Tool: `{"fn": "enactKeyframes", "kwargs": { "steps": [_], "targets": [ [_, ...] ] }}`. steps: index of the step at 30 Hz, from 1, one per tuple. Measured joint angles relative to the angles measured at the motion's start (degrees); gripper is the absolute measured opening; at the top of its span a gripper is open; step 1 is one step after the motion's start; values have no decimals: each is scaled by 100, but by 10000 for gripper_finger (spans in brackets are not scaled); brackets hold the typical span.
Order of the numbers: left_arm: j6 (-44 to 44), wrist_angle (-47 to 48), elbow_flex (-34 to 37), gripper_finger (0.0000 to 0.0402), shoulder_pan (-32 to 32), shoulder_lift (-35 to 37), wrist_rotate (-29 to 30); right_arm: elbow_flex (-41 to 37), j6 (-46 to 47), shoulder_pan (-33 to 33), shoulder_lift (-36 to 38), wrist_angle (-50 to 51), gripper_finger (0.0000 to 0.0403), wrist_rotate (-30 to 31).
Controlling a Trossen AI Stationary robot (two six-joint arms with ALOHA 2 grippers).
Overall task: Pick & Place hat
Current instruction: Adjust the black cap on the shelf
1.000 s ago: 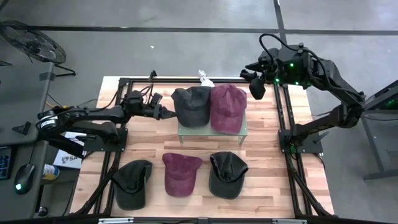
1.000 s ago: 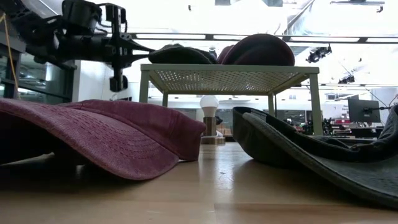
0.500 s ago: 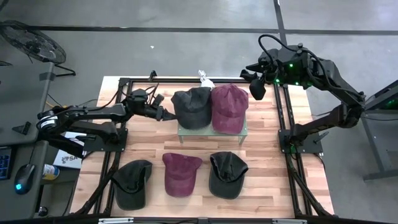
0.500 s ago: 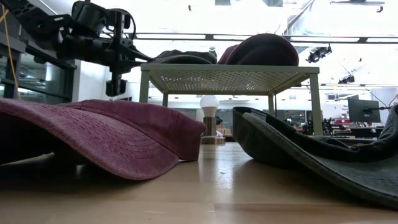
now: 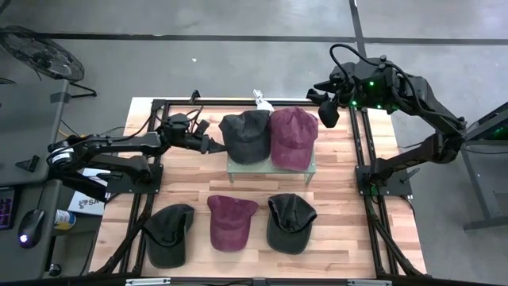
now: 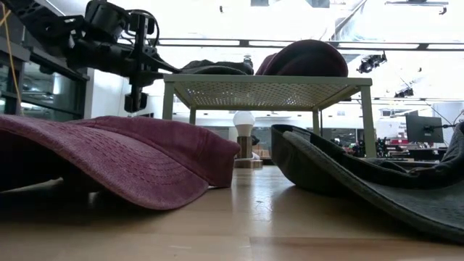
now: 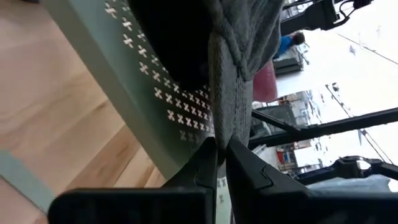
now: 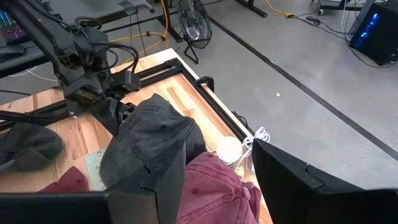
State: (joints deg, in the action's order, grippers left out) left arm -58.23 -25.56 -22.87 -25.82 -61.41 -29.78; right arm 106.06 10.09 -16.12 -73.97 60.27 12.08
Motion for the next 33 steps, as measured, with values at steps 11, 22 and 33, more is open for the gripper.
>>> {"fn": "enactKeyframes", "kwargs": {
  "steps": [11, 22, 33],
  "targets": [
    [278, 352, 2, 120, -2, 4, 31, -2, 14, 0, 0, 37, 179, -2],
    [404, 267, 15, 210, -2, -4, -103, -2, 17, -2, 0, 35, 179, -2],
    [420, 439, 7, 211, -4, 2, -118, -2, -154, 4, -23, -81, 179, -162]
  ]
}}
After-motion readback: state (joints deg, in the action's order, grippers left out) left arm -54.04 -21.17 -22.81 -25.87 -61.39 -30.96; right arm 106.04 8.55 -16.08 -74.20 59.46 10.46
